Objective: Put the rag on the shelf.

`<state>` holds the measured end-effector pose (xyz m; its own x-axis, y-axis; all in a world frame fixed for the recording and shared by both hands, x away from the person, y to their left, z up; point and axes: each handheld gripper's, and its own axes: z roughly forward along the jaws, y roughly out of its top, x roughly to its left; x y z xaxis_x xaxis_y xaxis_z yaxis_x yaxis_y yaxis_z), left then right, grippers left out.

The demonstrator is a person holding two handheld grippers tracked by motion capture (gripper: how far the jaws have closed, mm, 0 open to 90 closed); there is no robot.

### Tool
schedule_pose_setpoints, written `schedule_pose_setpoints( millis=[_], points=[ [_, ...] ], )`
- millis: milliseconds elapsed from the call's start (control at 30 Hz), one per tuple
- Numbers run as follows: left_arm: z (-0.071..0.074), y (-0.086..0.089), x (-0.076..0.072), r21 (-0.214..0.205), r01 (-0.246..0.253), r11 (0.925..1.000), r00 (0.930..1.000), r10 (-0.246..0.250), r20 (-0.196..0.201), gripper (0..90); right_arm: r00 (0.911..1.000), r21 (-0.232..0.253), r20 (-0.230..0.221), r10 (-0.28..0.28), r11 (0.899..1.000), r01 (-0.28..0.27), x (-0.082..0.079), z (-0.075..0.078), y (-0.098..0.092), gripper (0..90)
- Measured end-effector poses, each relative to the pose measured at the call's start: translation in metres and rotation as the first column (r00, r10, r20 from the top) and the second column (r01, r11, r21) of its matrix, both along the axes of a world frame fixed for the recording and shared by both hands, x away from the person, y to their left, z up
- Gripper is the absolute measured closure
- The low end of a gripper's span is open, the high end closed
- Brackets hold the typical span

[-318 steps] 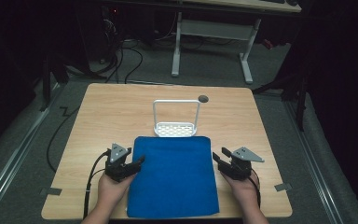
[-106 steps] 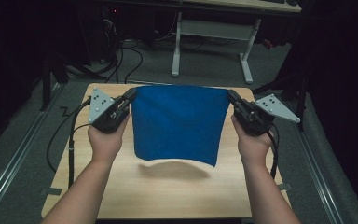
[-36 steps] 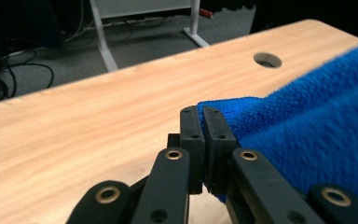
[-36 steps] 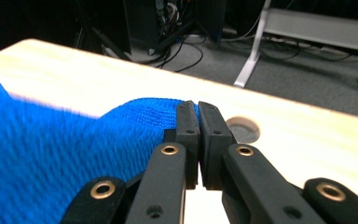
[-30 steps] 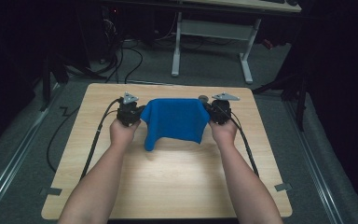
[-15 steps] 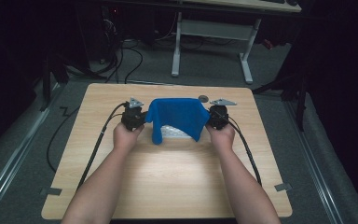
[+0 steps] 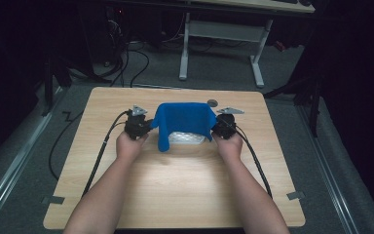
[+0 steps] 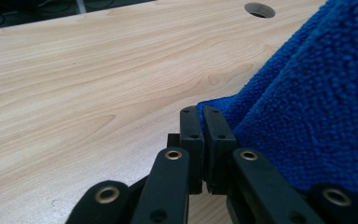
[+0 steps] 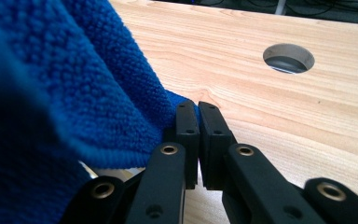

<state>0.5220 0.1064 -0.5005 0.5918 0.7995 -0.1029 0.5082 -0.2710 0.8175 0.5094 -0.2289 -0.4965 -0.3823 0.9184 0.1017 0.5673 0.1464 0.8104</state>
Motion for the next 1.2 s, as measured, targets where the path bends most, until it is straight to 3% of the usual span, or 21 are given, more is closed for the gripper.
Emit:
schedule_pose_setpoints(
  millis=[133,200,300,400,1067,1200],
  points=[
    [-0.001,0.000,0.000,-0.006,-0.013,0.9999,0.9999,0.013,0.003,85.8,1.0000,0.010,-0.003,-0.006,1.000,0.006,0.000,-0.001,-0.003,86.0],
    [0.000,0.000,0.000,-0.009,-0.024,0.9997,0.9997,0.024,0.004,81.5,1.0000,0.015,-0.001,-0.009,1.000,0.009,0.000,0.000,-0.003,82.8],
    [0.004,0.006,0.000,-0.015,-0.065,0.9978,0.9977,0.065,0.017,68.0,0.9999,0.026,0.007,-0.013,1.000,0.013,-0.002,0.006,-0.005,76.3],
    [0.008,0.012,-0.001,-0.018,-0.079,0.9967,0.9964,0.080,0.027,64.8,0.9998,0.029,0.018,-0.010,1.000,0.010,-0.004,0.011,-0.007,73.8],
    [0.038,0.037,-0.010,-0.056,-0.143,0.9882,0.9855,0.147,0.085,60.4,0.9935,0.016,0.102,-0.050,0.999,0.048,-0.015,0.052,-0.026,67.9],
    [0.043,0.042,-0.013,-0.047,-0.149,0.9877,0.9836,0.153,0.095,60.0,0.9921,0.004,0.111,-0.058,0.998,0.058,-0.019,0.057,-0.030,66.2]
  ],
)
